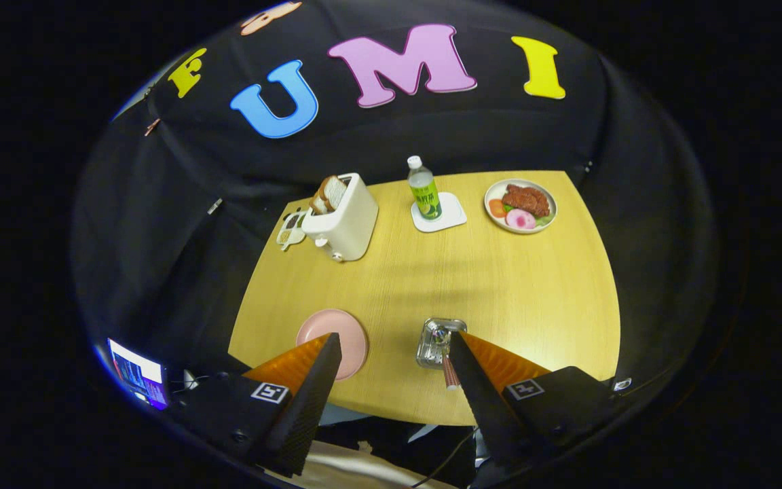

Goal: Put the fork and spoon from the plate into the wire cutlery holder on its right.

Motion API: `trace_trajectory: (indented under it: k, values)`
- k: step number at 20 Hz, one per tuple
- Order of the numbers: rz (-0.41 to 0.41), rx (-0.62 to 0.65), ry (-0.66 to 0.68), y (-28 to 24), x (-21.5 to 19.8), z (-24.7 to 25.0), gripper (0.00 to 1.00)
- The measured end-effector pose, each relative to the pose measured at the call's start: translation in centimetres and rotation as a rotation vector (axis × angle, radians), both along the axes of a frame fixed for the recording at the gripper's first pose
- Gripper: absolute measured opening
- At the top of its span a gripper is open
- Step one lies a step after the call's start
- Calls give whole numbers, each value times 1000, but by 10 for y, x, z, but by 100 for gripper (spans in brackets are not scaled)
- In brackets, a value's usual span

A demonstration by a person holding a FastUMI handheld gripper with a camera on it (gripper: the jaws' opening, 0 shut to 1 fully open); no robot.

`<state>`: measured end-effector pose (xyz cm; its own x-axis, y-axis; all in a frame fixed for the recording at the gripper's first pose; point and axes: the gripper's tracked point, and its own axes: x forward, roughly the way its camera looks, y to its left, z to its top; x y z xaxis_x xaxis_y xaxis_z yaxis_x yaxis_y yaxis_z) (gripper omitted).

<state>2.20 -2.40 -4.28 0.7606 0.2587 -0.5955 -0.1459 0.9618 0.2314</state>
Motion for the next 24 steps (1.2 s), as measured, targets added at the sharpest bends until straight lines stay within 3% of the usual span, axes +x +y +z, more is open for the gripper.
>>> trace_trajectory:
  k: [6, 12, 15, 19, 24]
  values:
    - [-127, -9, -282, 5, -8, 56, 99]
    - [-117, -133, -598, 7, -27, 129, 99]
    - [-119, -131, -743, 5, -44, 155, 99]
    - [-116, -99, -793, -1, -62, 140, 99]
    - [-185, -121, -788, -20, -68, 105, 99]
